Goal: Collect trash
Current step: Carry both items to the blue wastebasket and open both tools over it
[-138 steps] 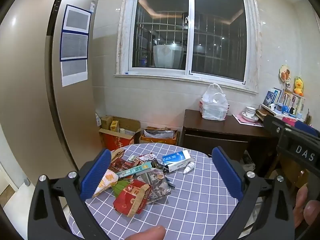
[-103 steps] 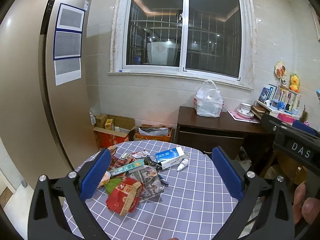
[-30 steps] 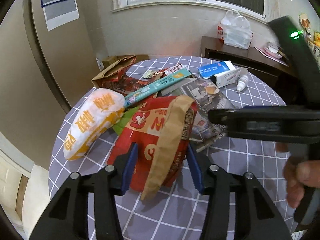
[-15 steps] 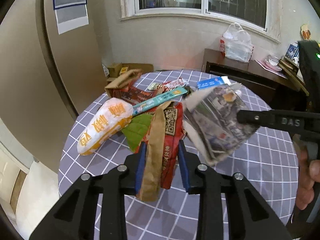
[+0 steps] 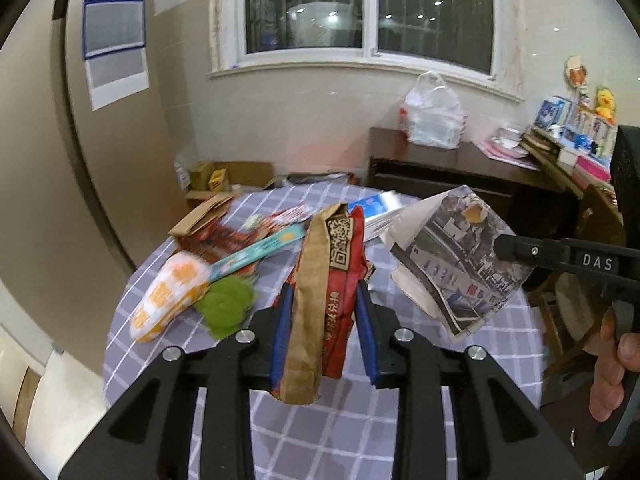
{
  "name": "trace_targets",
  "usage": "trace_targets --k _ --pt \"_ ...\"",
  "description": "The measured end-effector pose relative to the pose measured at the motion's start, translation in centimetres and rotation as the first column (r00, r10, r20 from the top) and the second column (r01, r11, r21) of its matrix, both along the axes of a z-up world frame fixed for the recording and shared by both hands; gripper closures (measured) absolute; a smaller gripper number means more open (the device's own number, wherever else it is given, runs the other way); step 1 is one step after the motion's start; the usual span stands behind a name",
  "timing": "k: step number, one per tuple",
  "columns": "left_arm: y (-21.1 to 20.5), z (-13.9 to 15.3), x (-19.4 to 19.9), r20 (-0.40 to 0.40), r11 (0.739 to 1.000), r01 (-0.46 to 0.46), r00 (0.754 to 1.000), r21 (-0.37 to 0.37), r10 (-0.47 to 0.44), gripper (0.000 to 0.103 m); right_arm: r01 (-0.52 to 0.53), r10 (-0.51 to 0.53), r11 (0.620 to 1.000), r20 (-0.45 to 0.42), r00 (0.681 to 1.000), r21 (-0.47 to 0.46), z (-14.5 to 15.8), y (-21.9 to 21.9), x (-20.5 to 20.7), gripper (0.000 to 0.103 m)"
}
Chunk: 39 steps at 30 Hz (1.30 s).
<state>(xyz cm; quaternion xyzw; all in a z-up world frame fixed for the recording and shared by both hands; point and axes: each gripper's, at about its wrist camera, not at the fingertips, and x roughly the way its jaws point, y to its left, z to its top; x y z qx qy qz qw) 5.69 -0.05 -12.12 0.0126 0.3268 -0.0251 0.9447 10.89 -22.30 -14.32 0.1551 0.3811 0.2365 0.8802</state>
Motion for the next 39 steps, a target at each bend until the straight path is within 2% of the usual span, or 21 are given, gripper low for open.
trace_targets --k 5,8,14,16,20,25,35,38,39 --pt "-4.2 1.0 1.5 0.010 0.993 0.106 0.994 -0.044 -0.106 0.074 0.114 -0.114 0.993 0.043 0.993 0.016 1.6 -5.5 -0.9 0.095" --pt "-7.7 1.2 2.4 0.009 0.979 0.191 0.982 -0.072 -0.191 0.074 0.213 -0.214 0.977 0.050 0.976 0.019 2.0 -10.0 -1.6 0.095" --pt "-15.8 0.1 4.3 -0.015 0.936 0.340 0.939 -0.092 -0.342 0.074 0.376 -0.376 0.926 0.028 0.926 0.000 0.9 -17.2 -2.3 0.095" --pt "-18.8 -0.7 4.9 -0.038 0.916 0.388 0.919 -0.103 -0.393 0.074 0.417 -0.417 0.909 0.015 0.909 -0.010 0.1 -19.1 -2.8 0.095" --pt "-23.7 -2.9 6.2 -0.089 0.885 0.452 0.883 -0.113 -0.462 0.074 0.501 -0.502 0.865 -0.047 0.864 -0.036 -2.8 -23.3 -2.9 0.095" --pt "-29.4 -7.5 7.7 -0.194 0.852 0.507 0.830 -0.131 -0.524 0.074 0.558 -0.563 0.826 -0.135 0.815 -0.078 -7.5 -27.2 -2.5 0.095" --pt "-37.0 -16.6 10.8 -0.400 0.826 0.546 0.733 -0.136 -0.551 0.074 0.596 -0.598 0.795 -0.305 0.741 -0.111 -16.4 -31.3 -1.4 0.095" --pt "-37.7 -17.9 11.2 -0.435 0.824 0.551 0.715 -0.131 -0.548 0.068 0.608 -0.598 0.788 -0.351 0.721 -0.095 -18.3 -32.1 -0.8 0.091" --pt "-38.0 -18.2 11.4 -0.445 0.822 0.554 0.708 -0.132 -0.549 0.062 0.615 -0.601 0.783 -0.367 0.711 -0.092 -18.8 -32.4 -0.5 0.089"
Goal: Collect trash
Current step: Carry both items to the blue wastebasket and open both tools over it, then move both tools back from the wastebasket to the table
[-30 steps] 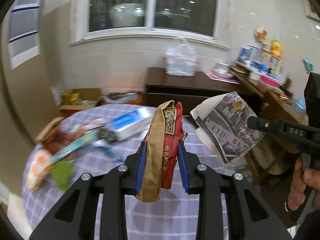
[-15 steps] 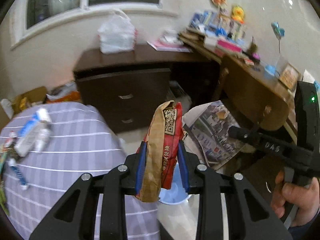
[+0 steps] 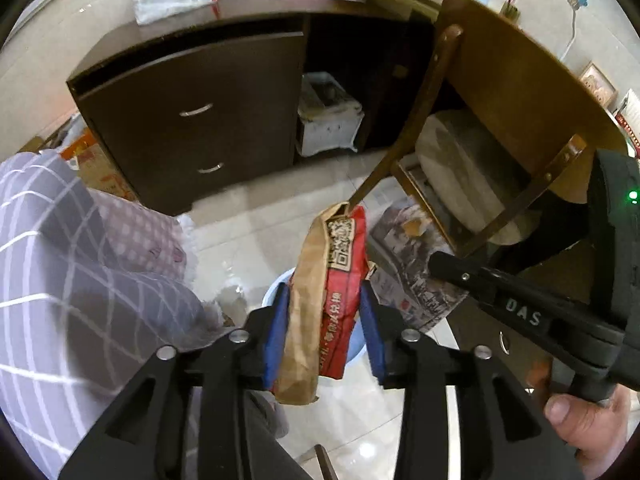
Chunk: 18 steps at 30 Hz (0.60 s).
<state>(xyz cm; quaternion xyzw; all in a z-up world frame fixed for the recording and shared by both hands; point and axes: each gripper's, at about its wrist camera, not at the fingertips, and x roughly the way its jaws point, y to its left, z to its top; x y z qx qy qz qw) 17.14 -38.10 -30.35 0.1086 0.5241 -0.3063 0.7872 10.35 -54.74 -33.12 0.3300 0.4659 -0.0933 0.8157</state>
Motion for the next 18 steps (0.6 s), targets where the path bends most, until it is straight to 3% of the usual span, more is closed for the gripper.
trace_targets --k 2,3,6,10,18 --pt "-0.2 -0.5 0.5 -0.007 1.000 -0.002 1.000 0.016 0.002 0.037 0.020 -0.020 1.000 -0.017 1.000 0.017 -0.8 -0.5 0.1 0.068" --pt "0.1 -0.4 0.5 0.007 1.000 -0.016 1.000 0.015 0.016 0.023 0.029 -0.029 0.999 -0.021 0.999 0.015 -0.9 -0.6 0.2 0.044" --pt "0.3 -0.1 0.8 0.038 1.000 -0.024 0.999 0.012 0.023 0.017 0.047 -0.046 0.999 -0.010 0.999 0.008 -0.9 -0.9 -0.1 0.038" --pt "0.6 1.1 0.6 0.067 0.999 -0.043 0.997 0.006 0.043 0.014 0.072 -0.072 0.997 0.004 0.997 -0.009 0.0 -1.0 -0.4 0.008" --pt "2.8 5.2 -1.3 0.202 0.998 -0.060 0.977 -0.016 0.062 0.009 0.103 -0.097 0.990 0.059 0.993 -0.097 3.9 -0.1 -1.1 0.006"
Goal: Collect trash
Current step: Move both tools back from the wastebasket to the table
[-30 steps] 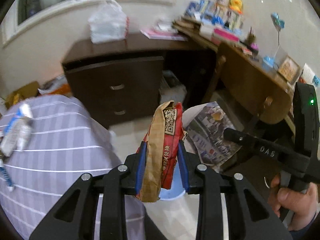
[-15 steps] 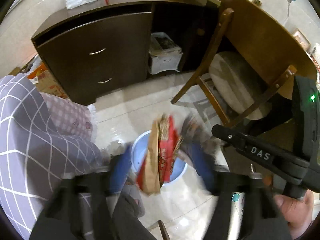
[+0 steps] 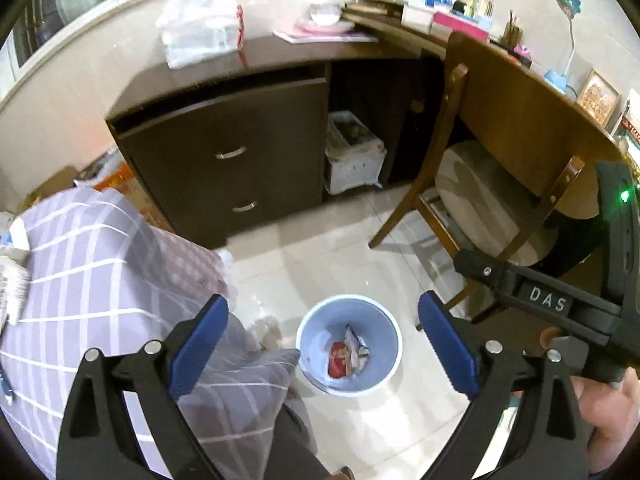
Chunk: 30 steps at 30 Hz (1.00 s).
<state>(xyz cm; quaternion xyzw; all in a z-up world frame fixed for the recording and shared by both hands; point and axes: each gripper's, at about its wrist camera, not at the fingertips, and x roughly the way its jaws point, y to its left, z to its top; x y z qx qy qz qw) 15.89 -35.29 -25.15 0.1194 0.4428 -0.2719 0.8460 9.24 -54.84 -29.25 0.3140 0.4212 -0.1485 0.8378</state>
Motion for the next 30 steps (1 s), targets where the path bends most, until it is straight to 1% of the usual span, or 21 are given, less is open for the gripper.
trace_targets --k 5,8,11,14,21,25,30 --pt "2.8 3.4 -1.0 0.060 0.998 -0.037 0.997 -0.047 0.040 0.009 -0.010 0.013 0.999 0.067 0.998 -0.048 3.8 1.7 -0.3 0.006" --pt "4.3 5.2 -1.4 0.089 0.996 -0.058 0.994 -0.063 0.063 0.009 -0.024 0.033 0.995 0.104 0.994 -0.093 6.4 3.3 -0.3 0.006" --pt "6.3 7.4 -1.9 0.126 0.993 -0.089 0.987 -0.082 0.098 0.009 -0.037 0.054 0.991 0.134 0.990 -0.126 8.4 4.6 -0.5 0.006" --pt "7.9 8.9 -2.3 0.153 0.989 -0.105 0.981 -0.100 0.119 0.009 -0.052 0.079 0.985 0.164 0.983 -0.164 10.5 6.3 -0.6 0.006" --pt "12.4 12.3 -3.4 0.217 0.978 -0.160 0.958 -0.138 0.187 0.008 -0.085 0.153 0.956 0.232 0.961 -0.281 15.5 11.0 -1.0 0.006" --pt "15.3 13.7 -3.9 0.244 0.968 -0.197 0.942 -0.159 0.232 0.008 -0.115 0.201 0.943 0.260 0.944 -0.314 17.5 13.6 -1.0 0.006" --pt "18.7 15.1 -4.5 0.272 0.951 -0.252 0.916 -0.179 0.294 0.008 -0.155 0.265 0.916 0.269 0.926 -0.369 19.7 17.5 -0.6 0.006"
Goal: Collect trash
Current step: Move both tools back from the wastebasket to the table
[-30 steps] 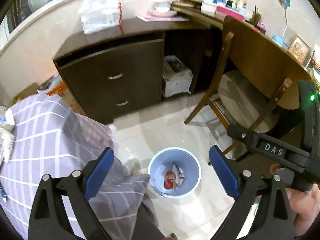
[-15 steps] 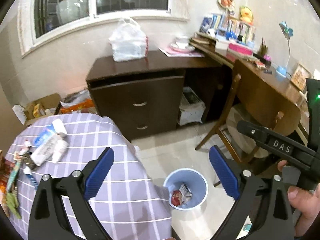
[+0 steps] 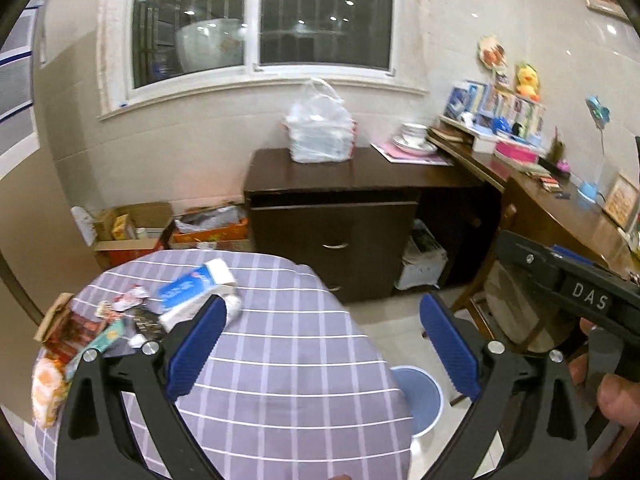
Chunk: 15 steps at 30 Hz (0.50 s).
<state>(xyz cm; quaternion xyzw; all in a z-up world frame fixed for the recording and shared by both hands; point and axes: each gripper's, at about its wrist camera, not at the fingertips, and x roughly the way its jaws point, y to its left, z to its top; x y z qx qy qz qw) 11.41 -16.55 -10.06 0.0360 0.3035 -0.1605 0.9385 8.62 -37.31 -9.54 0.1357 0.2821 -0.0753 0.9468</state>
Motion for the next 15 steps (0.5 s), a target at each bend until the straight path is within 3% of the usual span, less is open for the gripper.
trace_targets --k 10,15 --pt "7.5 1.1 -1.7 0.040 0.989 -0.144 0.989 -0.027 0.145 0.007 -0.153 0.154 0.988 0.035 0.987 -0.009 2.3 7.5 0.7 0.006" --pt "11.6 0.6 -2.4 0.031 0.975 -0.221 0.975 -0.018 0.221 0.007 -0.245 0.245 0.970 0.018 0.969 -0.016 2.1 11.3 1.6 0.006"
